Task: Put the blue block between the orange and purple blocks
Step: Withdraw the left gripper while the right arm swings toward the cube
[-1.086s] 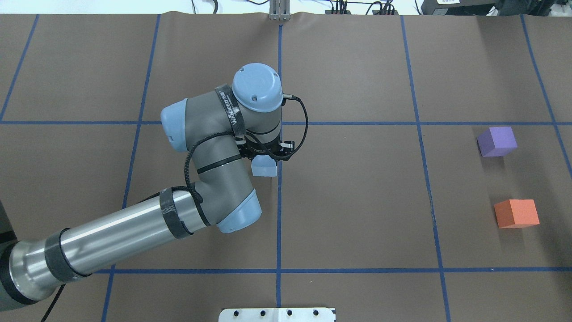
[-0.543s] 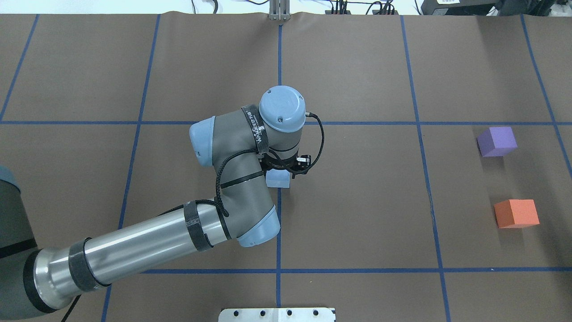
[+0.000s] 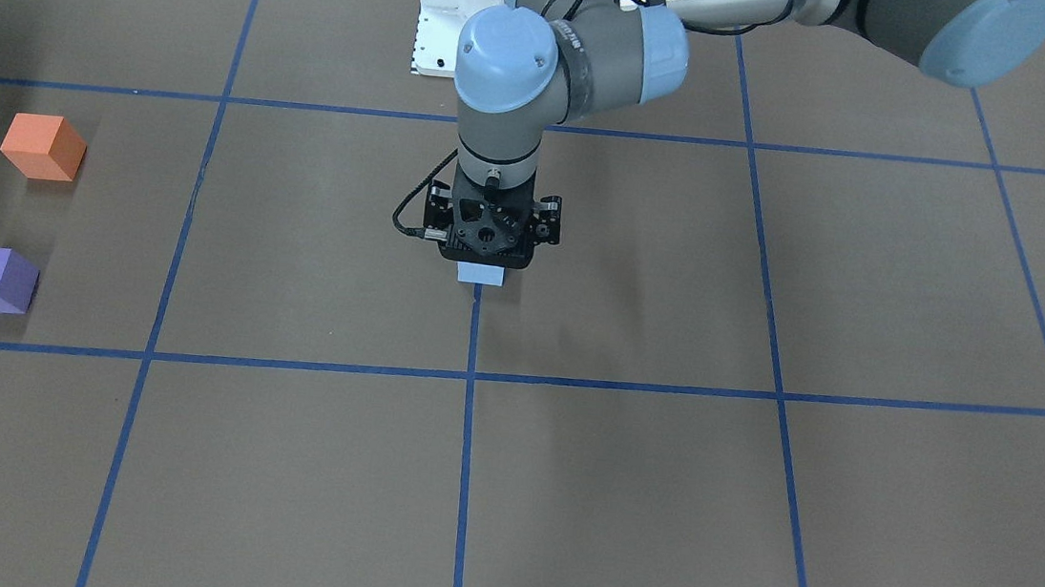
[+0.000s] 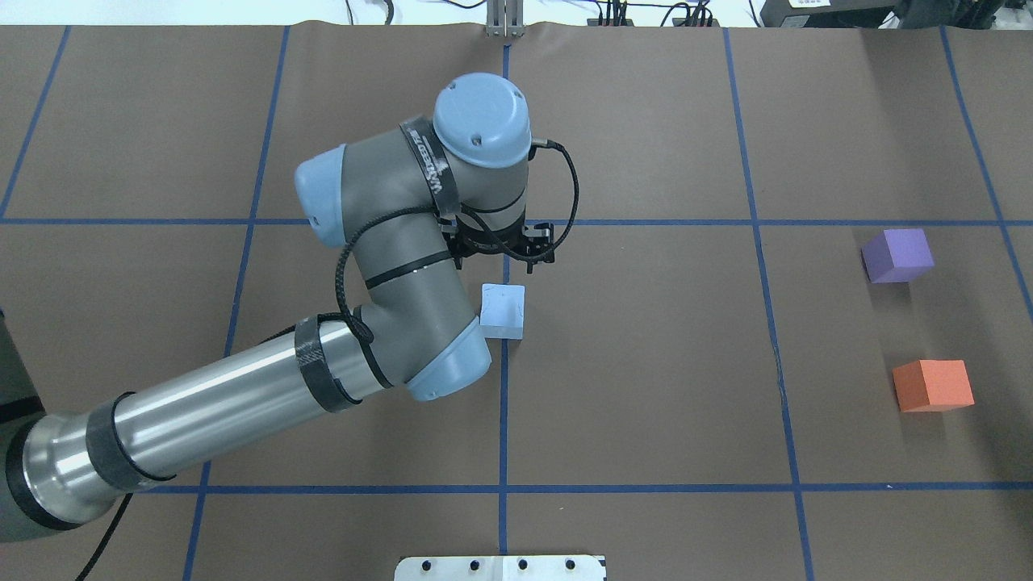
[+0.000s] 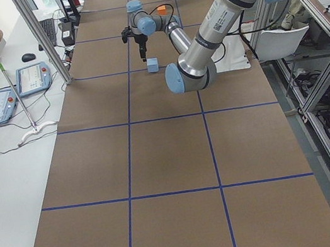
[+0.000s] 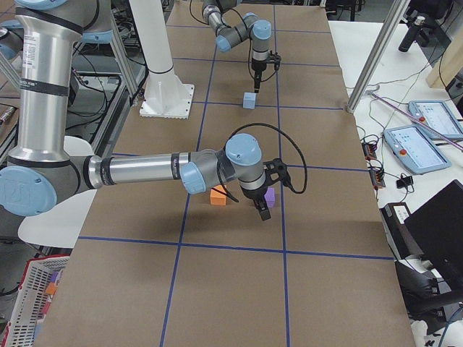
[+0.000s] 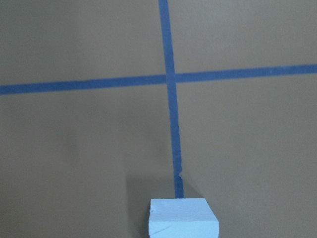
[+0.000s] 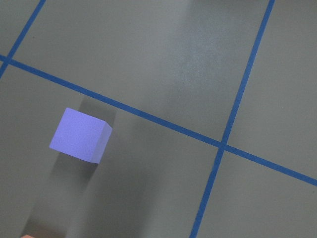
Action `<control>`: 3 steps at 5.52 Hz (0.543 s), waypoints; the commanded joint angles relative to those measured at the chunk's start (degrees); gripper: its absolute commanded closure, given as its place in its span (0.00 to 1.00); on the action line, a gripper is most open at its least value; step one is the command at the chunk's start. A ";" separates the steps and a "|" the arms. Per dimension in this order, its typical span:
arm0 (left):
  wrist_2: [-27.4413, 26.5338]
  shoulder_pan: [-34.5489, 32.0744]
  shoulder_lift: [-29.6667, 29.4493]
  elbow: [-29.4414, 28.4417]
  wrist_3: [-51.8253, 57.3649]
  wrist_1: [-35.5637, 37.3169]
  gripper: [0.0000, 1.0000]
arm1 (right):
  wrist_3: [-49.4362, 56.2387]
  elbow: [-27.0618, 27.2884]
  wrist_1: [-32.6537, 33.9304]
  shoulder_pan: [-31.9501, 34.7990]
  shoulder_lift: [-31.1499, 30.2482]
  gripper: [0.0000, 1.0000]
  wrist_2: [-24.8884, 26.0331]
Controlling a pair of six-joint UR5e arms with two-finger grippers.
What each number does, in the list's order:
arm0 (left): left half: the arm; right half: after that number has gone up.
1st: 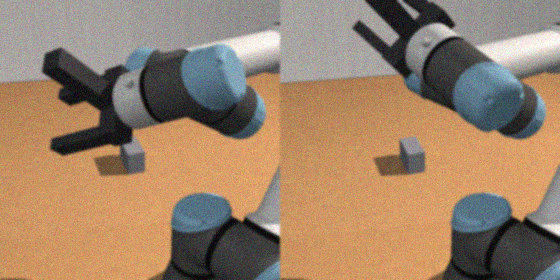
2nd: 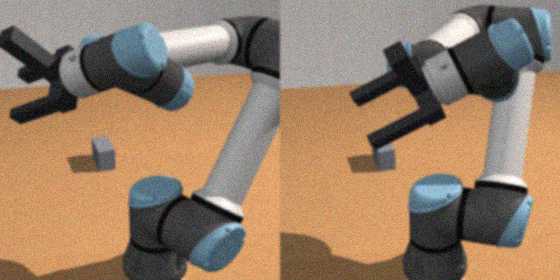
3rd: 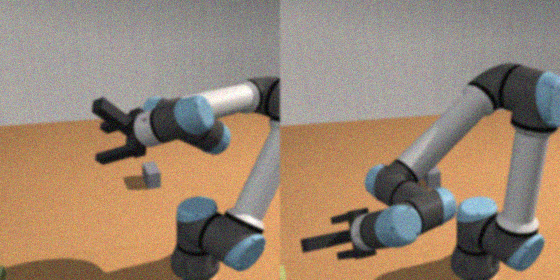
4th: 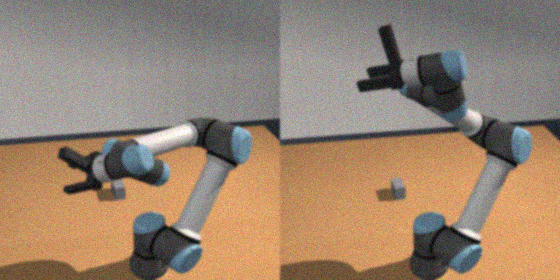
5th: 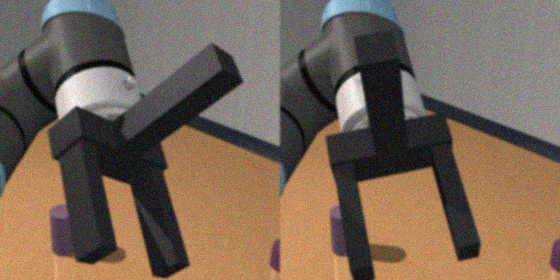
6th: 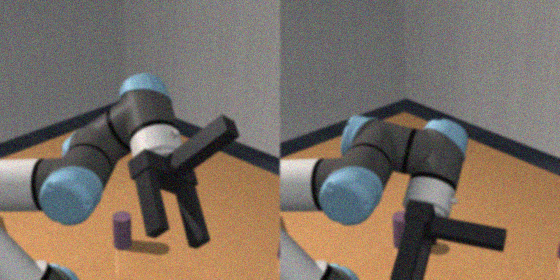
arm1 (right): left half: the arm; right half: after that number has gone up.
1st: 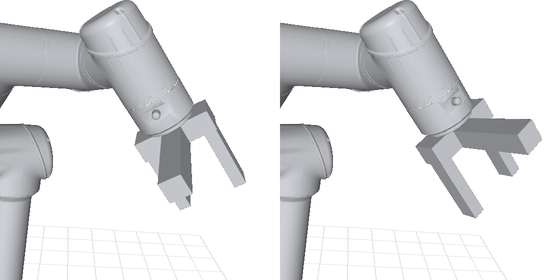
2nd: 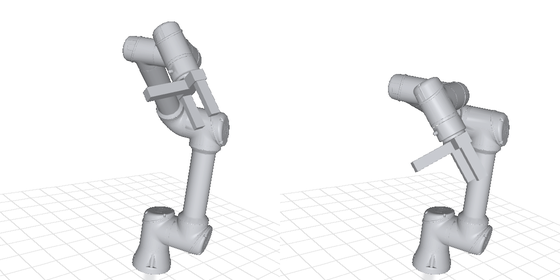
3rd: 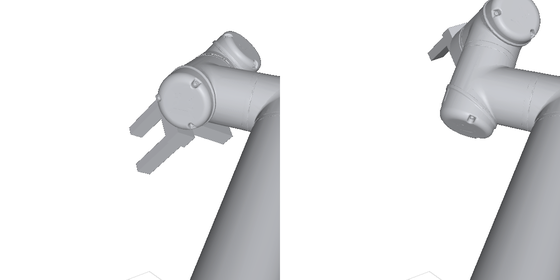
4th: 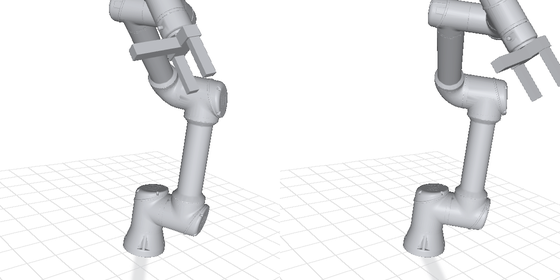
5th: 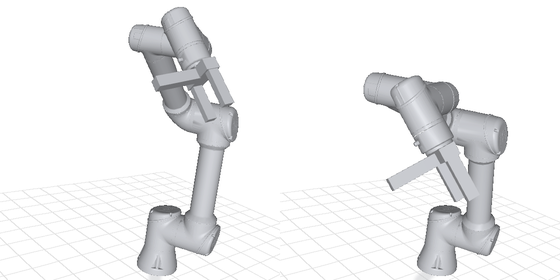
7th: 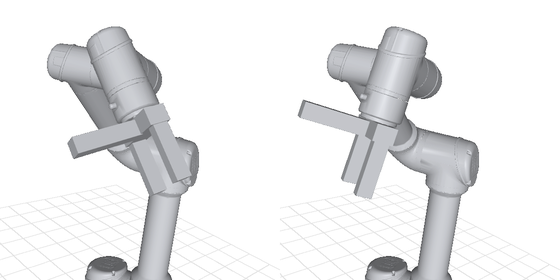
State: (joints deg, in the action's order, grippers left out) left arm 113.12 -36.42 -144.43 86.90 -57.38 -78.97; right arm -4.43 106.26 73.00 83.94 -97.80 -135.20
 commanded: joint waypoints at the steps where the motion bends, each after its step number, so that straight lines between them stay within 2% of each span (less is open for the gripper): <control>1: 2.10 -11.33 7.78 13.93 19.12 12.31 0.00 | -21.36 4.89 0.13 -8.47 5.82 0.00 -1.74; 2: 6.98 -18.88 14.81 16.26 29.15 11.83 0.00 | -35.59 6.40 0.30 -15.75 12.30 0.00 -0.60; 3: 7.81 -25.83 19.57 16.11 42.48 12.00 0.00 | -47.83 6.24 0.74 -25.48 19.33 0.00 4.63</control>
State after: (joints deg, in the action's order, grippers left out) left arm 119.37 -55.94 -129.60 102.20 -25.99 -67.33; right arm -40.61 112.11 73.41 66.59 -84.57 -134.16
